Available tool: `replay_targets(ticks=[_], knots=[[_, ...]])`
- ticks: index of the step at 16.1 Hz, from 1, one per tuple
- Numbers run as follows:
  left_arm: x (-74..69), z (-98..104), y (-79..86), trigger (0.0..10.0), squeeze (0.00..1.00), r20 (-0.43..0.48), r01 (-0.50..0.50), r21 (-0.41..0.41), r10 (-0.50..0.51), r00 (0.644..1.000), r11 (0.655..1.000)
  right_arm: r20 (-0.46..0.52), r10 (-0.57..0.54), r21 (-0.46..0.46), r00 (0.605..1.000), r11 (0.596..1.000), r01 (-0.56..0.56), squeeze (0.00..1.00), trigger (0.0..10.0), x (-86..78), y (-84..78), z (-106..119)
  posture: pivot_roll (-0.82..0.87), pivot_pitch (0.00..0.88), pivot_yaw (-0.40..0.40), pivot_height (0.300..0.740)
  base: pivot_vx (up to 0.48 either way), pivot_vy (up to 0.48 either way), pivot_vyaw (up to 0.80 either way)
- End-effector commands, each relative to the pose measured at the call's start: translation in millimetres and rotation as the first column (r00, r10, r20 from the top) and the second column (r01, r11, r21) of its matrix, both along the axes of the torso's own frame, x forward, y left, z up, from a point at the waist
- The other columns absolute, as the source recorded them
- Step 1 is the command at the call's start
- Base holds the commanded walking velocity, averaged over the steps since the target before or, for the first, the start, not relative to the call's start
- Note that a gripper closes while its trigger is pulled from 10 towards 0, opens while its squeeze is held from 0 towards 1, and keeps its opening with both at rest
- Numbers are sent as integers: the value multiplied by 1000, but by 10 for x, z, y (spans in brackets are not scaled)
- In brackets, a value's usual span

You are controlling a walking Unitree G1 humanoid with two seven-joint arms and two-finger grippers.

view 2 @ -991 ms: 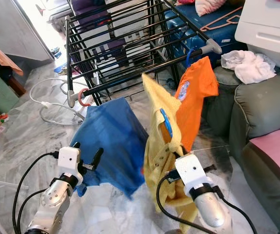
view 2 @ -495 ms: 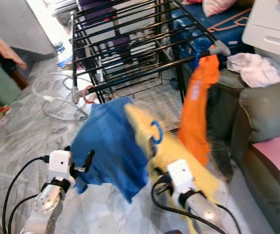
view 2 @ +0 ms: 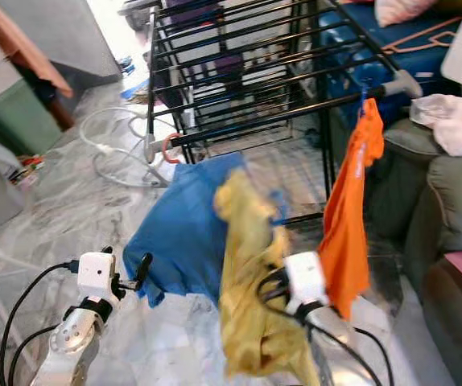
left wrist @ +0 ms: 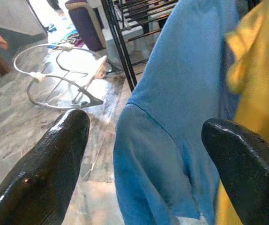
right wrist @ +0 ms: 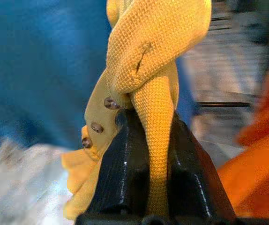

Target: Hang hanger

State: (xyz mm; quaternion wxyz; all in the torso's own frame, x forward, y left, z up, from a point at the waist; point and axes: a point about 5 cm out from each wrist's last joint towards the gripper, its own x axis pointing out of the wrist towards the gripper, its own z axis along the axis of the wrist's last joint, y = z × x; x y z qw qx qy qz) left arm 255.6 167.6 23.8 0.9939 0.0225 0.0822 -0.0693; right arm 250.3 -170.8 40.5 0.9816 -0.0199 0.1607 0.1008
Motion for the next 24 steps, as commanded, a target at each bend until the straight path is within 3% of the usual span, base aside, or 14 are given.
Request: replay_targets(ticks=[1, 2, 4, 7, 8, 9, 10, 12, 13, 16, 18, 20, 24], knots=[[60, 70, 50, 10000, 0, 19, -13, -9, 14, 1000, 1000, 81, -83, 30, 993, 996, 80, 0, 10000, 97, -38, 138, -282, 0, 236, 740, 0, 0, 0], [60, 70, 50, 10000, 0, 19, -13, -9, 14, 1000, 1000, 81, -83, 30, 993, 996, 80, 0, 10000, 97, -38, 138, -282, 0, 236, 740, 0, 0, 0], [119, 74, 26, 10000, 0, -6, -50, -98, 50, 999, 994, 103, -190, 16, 976, 982, 189, 0, 10000, 117, -195, 180, -296, 0, 246, 740, 0, 0, 0], [157, 93, -22, 10000, 0, -8, -56, -126, 55, 998, 990, 124, -199, -4, 972, 980, 201, 0, 10000, 138, -228, 217, -307, 0, 225, 740, 0, 0, 0], [158, 87, -48, 10000, 0, -3, -66, -133, 66, 998, 989, 125, -176, -27, 976, 983, 181, 0, 10000, 152, -238, 224, -304, 0, 204, 740, 0, 0, 0], [172, 89, -47, 10000, 0, 3, -81, -137, 83, 997, 987, 116, -158, -37, 981, 986, 163, 0, 10000, 169, -234, 229, -287, 0, 127, 740, 0, 0, 0], [184, 93, -41, 10000, 0, 8, -92, -140, 94, 996, 986, 110, -145, -43, 983, 988, 151, 0, 10000, 183, -227, 235, -287, 0, 127, 740, 0, 0, 0], [237, 135, 43, 10000, 0, 35, -159, -148, 166, 986, 976, 83, -39, -85, 996, 995, 46, 0, 10000, 302, -125, 288, -263, 0, 14, 740, 0, 0, 0], [243, 142, 68, 10000, 0, 39, -176, -153, 184, 982, 973, 79, -15, -90, 997, 996, 22, 0, 10000, 337, -96, 304, -263, 0, 14, 740, 0, 0, 0], [129, 68, 169, 10000, 0, 18, -239, -149, 244, 970, 960, 57, 9, -96, 998, 995, -4, 0, 10000, 475, -40, 261, -215, 0, 19, 740, 0, 0, 0], [100, 47, 184, 10000, 0, 10, -249, -147, 253, 967, 957, 58, 11, -92, 998, 996, -6, 0, 10000, 485, -29, 255, -204, 0, 24, 740, 0, 0, 0], [-36, -16, 223, 10000, 0, 9, -282, -132, 285, 958, 950, 40, -18, -75, 999, 997, 21, 0, 10000, 482, -58, 153, -172, 0, 36, 740, 0, 0, 0], [-90, -19, 255, 10000, 0, 17, -284, -124, 289, 957, 951, 67, -44, -79, 997, 996, 49, 0, 10000, 489, -77, 150, -162, 0, 45, 740, 0, 0, 0]])
